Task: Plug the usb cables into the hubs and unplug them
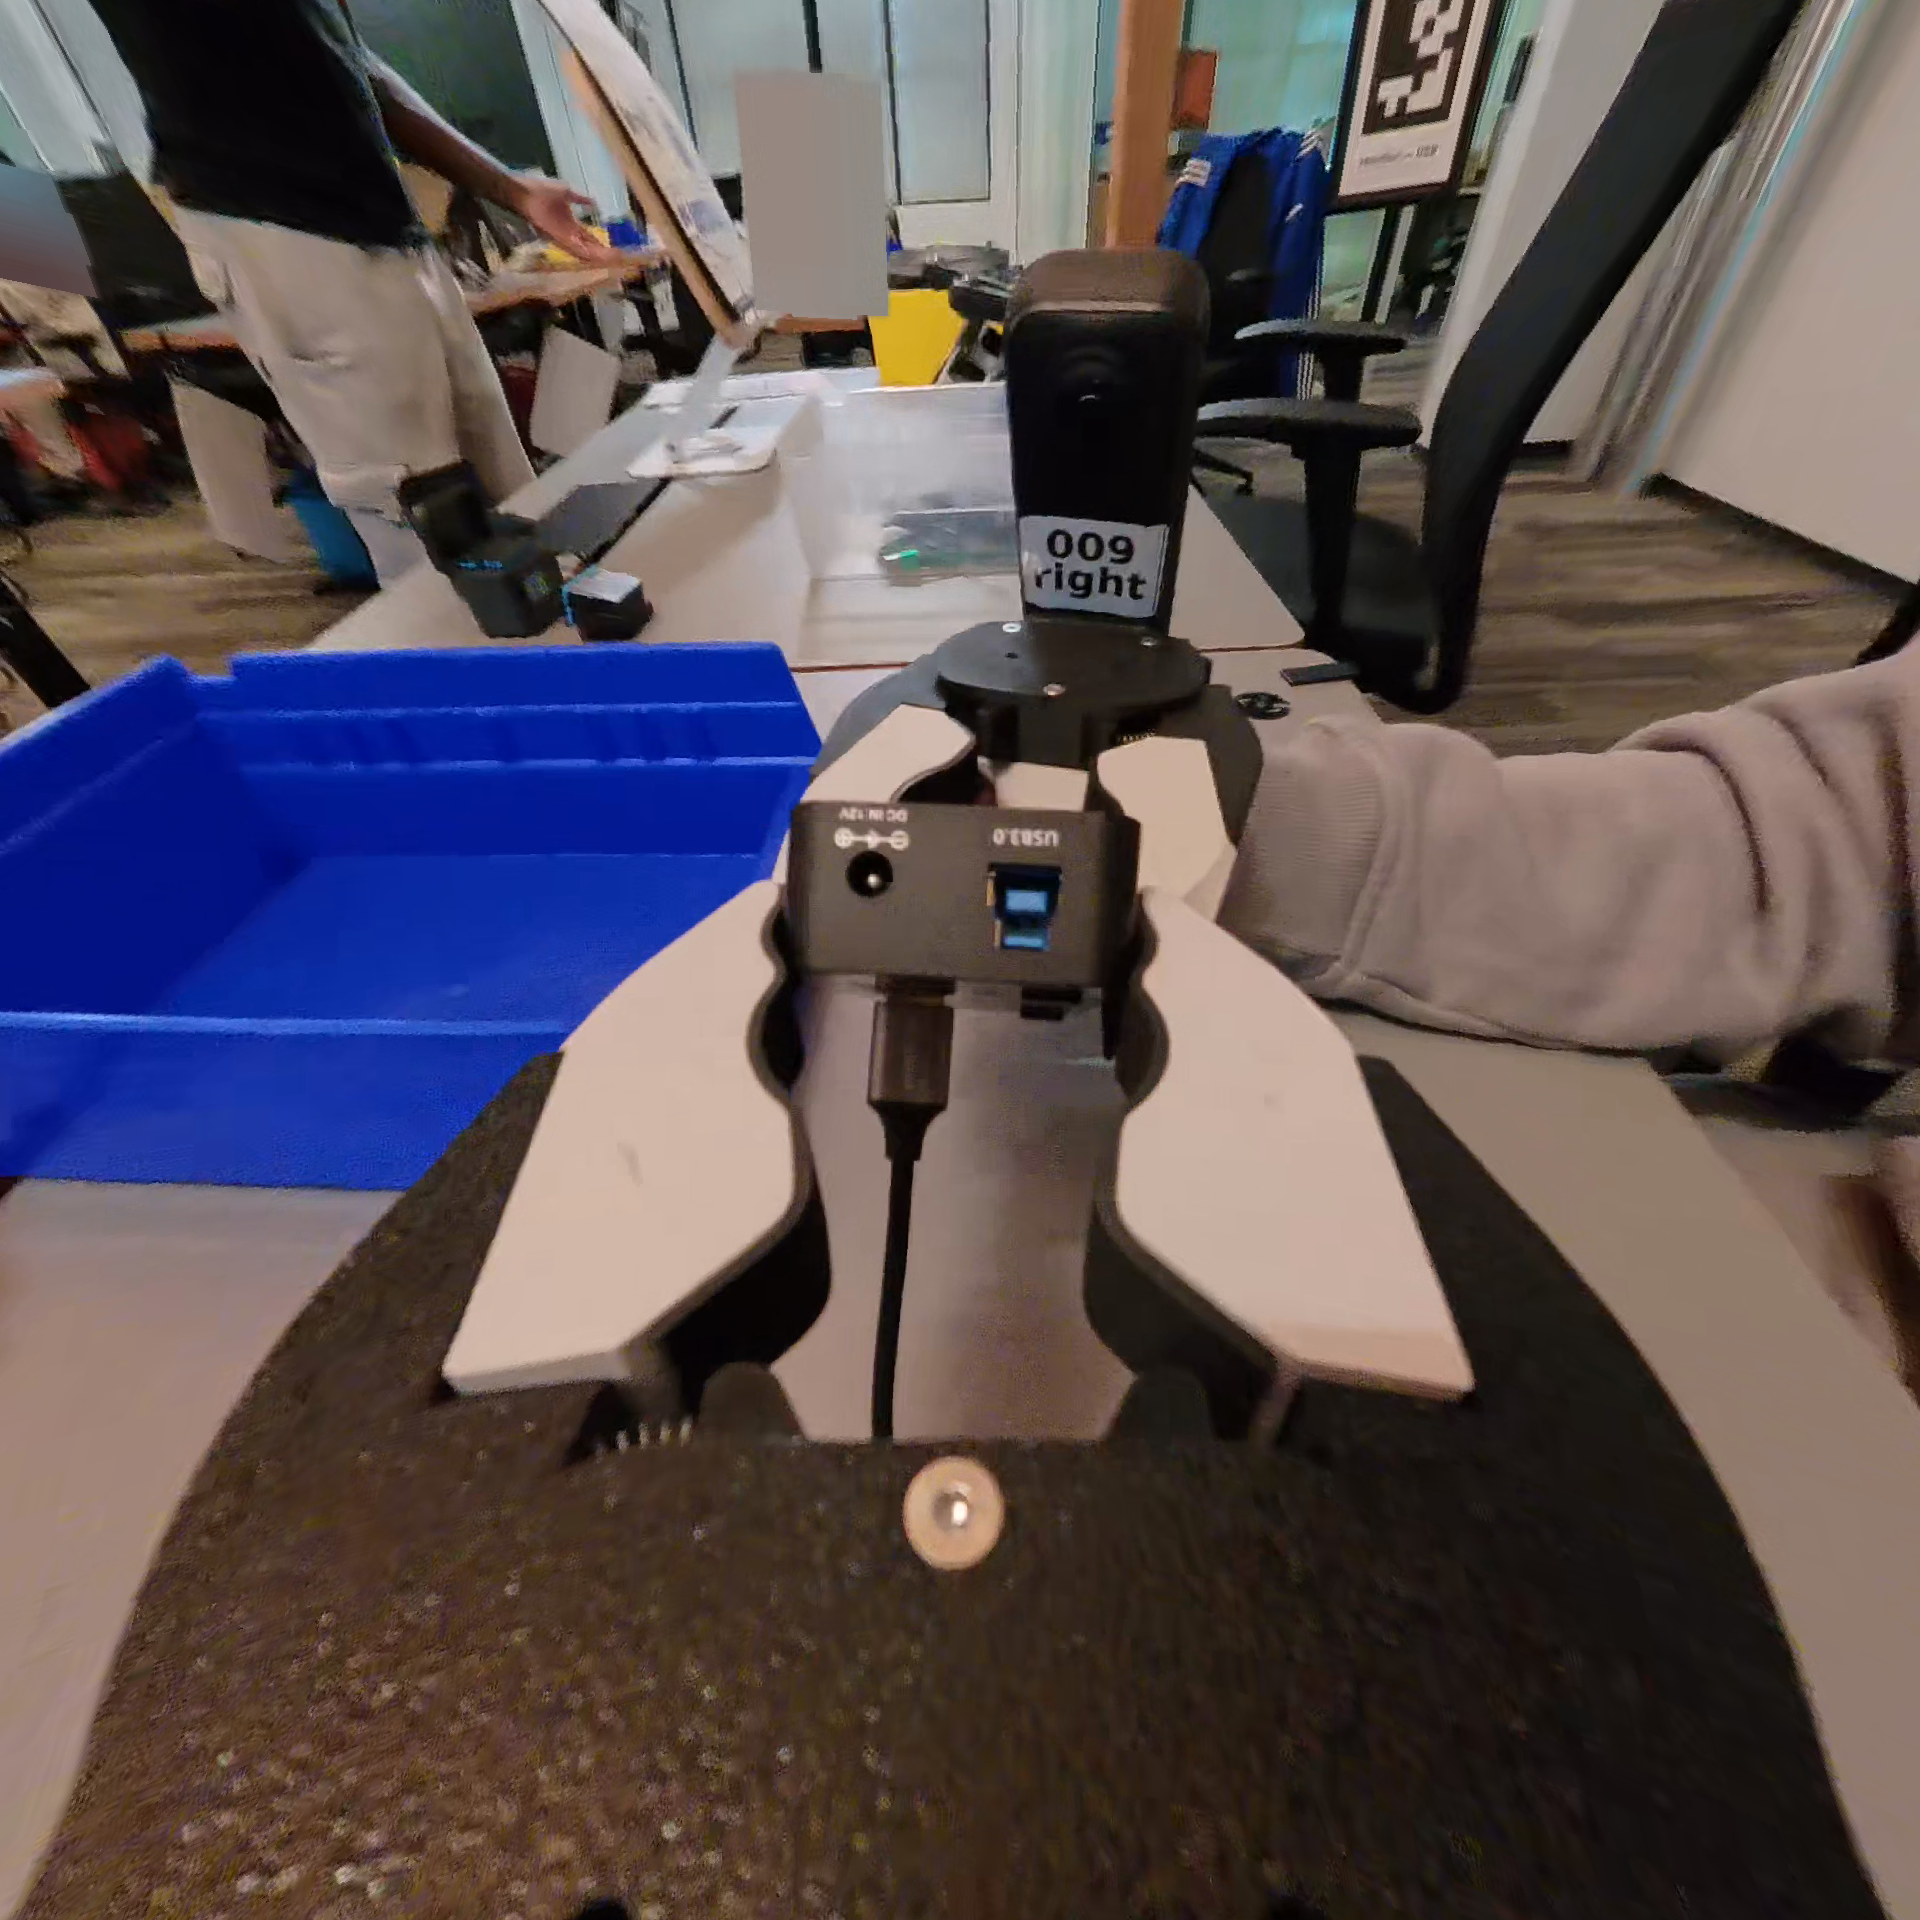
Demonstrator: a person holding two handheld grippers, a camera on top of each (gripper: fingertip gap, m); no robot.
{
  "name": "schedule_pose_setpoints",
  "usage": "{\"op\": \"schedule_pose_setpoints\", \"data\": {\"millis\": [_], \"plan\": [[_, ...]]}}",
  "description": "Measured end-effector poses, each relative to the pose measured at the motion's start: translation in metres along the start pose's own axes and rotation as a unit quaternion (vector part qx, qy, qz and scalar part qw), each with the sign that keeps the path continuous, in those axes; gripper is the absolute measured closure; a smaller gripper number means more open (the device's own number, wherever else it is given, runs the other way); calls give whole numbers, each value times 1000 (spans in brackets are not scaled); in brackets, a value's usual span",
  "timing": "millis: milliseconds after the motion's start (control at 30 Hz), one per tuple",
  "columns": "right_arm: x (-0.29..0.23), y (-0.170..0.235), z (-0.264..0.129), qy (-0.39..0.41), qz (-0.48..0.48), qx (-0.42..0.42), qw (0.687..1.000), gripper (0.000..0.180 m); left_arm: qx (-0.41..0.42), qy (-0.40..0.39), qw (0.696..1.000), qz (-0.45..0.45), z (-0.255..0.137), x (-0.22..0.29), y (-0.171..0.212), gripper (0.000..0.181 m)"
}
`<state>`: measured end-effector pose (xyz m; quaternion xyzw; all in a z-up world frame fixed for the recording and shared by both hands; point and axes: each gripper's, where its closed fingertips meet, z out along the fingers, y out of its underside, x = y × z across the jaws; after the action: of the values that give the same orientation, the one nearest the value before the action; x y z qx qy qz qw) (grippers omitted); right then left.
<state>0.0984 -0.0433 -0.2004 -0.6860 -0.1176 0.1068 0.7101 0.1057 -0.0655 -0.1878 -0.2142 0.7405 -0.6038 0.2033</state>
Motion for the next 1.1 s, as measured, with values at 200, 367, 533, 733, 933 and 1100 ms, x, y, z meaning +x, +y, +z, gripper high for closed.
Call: {"op": "schedule_pose_setpoints", "data": {"millis": [200, 367, 533, 733, 933, 1100], "plan": [[-7, 7, 6, -13, -9, -22, 1000, 115, -71, -14, 997, 37, -4, 4, 0, 122], [-18, 32, 28, -17, -33, -95, 995, 101, -131, 6, 987, 88, -19, 14, 3, 122], [-30, 34, 48, -22, -24, -102, 994, 104, -132, 44, 983, 120, -29, 26, 1, 122], [-30, 40, 51, -13, -44, -132, 990, 106, -121, 65, 982, 127, -33, 27, 3, 122], [-22, 16, 44, 8, -31, -66, 997, 106, -79, 28, 989, 119, -30, 20, -10, 121], [-17, -6, 33, -8, 28, 21, 999, 107, -29, 7, 995, 92, -33, 17, -31, 114]]}}
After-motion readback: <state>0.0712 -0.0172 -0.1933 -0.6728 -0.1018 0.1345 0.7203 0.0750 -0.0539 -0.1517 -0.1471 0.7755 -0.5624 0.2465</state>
